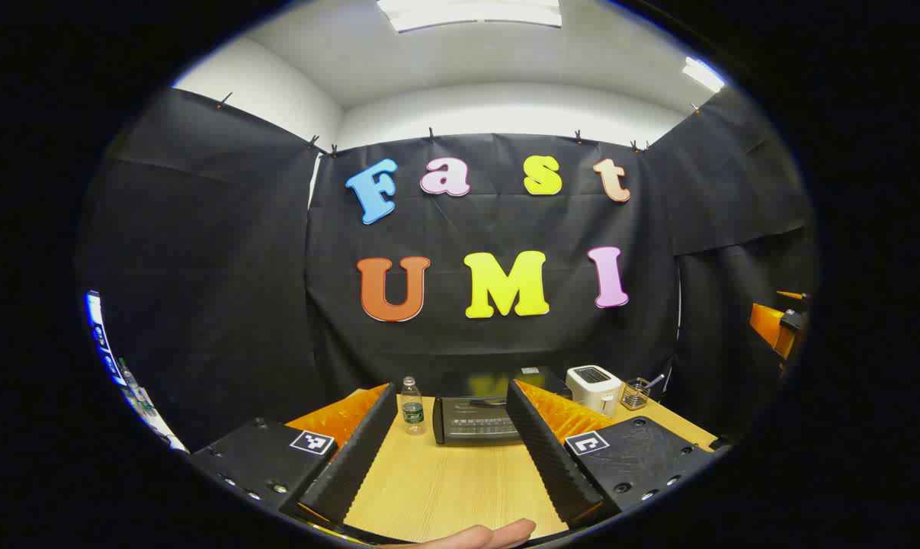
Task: Open the electric oven with the left hand, put the food in, and close the electric oven.
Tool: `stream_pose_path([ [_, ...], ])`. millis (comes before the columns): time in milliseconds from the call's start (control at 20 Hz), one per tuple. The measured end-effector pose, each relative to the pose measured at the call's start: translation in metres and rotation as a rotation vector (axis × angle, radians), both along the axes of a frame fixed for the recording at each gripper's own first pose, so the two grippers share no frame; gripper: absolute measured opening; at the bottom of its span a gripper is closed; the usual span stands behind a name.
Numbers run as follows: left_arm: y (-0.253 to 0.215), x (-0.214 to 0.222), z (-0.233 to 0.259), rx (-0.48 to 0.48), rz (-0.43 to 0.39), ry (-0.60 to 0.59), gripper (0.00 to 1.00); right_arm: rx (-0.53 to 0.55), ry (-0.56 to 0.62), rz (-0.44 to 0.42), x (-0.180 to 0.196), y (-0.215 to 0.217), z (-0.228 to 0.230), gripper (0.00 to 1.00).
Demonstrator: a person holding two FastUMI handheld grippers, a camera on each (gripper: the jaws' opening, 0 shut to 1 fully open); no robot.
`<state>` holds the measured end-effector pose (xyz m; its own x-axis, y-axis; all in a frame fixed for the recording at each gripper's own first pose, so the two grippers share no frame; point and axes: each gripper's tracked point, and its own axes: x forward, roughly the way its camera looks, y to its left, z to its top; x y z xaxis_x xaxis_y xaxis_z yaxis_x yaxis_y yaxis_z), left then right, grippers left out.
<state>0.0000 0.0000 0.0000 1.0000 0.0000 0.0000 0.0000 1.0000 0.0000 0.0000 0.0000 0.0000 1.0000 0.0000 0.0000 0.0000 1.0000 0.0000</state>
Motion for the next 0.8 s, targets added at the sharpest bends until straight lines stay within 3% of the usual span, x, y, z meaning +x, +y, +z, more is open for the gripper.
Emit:
stream_pose_path([
  [200, -0.016, -0.003, 0.001, 0.016, -0.042, 0.001, 0.95, 0.002, 0.010, -0.015, 0.001, -0.013, -0.004, 0.90],
  [800, -0.033, 0.009, -0.009, 0.018, -0.053, 0.000, 0.96, 0.021, 0.008, -0.015, -0.001, -0.026, -0.015, 0.90],
])
